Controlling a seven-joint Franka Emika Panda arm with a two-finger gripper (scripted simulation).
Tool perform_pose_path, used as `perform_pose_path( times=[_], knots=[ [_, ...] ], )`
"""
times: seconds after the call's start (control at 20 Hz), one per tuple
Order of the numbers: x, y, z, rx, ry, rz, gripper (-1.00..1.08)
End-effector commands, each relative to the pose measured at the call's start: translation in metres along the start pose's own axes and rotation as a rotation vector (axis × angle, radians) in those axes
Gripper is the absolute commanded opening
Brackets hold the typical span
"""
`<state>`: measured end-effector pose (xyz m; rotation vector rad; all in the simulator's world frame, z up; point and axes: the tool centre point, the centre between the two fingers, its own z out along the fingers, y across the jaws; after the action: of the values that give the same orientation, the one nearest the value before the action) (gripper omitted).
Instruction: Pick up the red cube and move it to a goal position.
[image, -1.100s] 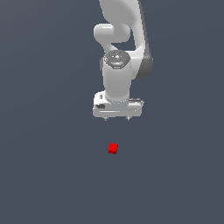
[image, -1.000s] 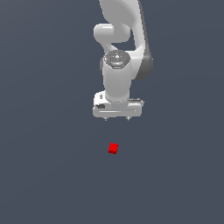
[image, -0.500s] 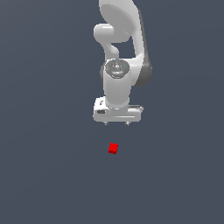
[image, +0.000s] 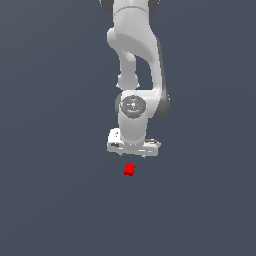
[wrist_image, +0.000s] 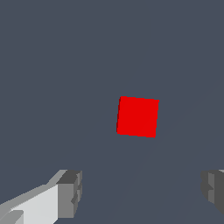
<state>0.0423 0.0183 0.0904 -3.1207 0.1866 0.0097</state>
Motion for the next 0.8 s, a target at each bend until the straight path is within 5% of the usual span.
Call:
perform_pose_path(
  times=[0.0, 0.75],
  knots=[
    [0.01, 0.001, 0.019, -0.004, 0.002, 0.025, 1.0],
    [0.041, 0.007, 0.07, -0.015, 0.008, 0.097, 1.0]
  ],
)
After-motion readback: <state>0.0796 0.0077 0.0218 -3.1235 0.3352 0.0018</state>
